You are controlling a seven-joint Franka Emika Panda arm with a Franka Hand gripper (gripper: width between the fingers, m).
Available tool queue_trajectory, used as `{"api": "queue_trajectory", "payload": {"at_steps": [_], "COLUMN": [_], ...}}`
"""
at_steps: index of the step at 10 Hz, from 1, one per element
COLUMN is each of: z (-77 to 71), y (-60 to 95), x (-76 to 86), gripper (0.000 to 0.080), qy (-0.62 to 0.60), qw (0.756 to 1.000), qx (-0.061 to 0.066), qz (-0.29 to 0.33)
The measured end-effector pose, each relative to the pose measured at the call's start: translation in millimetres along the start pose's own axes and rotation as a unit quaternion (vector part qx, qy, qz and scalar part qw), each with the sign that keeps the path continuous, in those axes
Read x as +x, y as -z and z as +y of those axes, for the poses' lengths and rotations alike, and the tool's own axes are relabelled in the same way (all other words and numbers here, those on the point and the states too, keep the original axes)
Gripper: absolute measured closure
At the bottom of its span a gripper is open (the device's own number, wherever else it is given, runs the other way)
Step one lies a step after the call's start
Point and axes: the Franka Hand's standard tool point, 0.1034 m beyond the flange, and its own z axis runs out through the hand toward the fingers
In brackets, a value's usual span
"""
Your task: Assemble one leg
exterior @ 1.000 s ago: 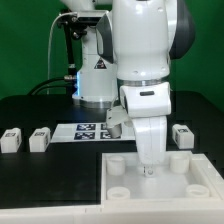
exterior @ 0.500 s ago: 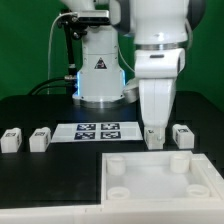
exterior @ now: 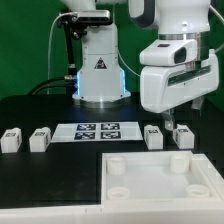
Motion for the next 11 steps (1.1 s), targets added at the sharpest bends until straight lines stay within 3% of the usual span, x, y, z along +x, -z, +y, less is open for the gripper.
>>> {"api": "queue_trajectory", "payload": {"at_steps": [3, 4, 6, 8, 11], "z": [-21.8, -17.7, -18.6, -24.5, -39.0], "y": [-10.6, -17.5, -17.9, -17.0, -28.5], "x": [-5.1, -9.3, -11.1, -19.6, -19.7], "gripper": [0.0150, 0.0150, 0.0150, 0.0150, 0.0150], "qy": [-0.199, -0.232, -0.230, -0.242, -0.263], "qw": [0.980, 0.972, 0.973, 0.961, 0.905], "qx": [0.012, 0.021, 0.024, 0.043, 0.074], "qz": [-0.005, -0.008, -0.023, -0.129, -0.325]}}
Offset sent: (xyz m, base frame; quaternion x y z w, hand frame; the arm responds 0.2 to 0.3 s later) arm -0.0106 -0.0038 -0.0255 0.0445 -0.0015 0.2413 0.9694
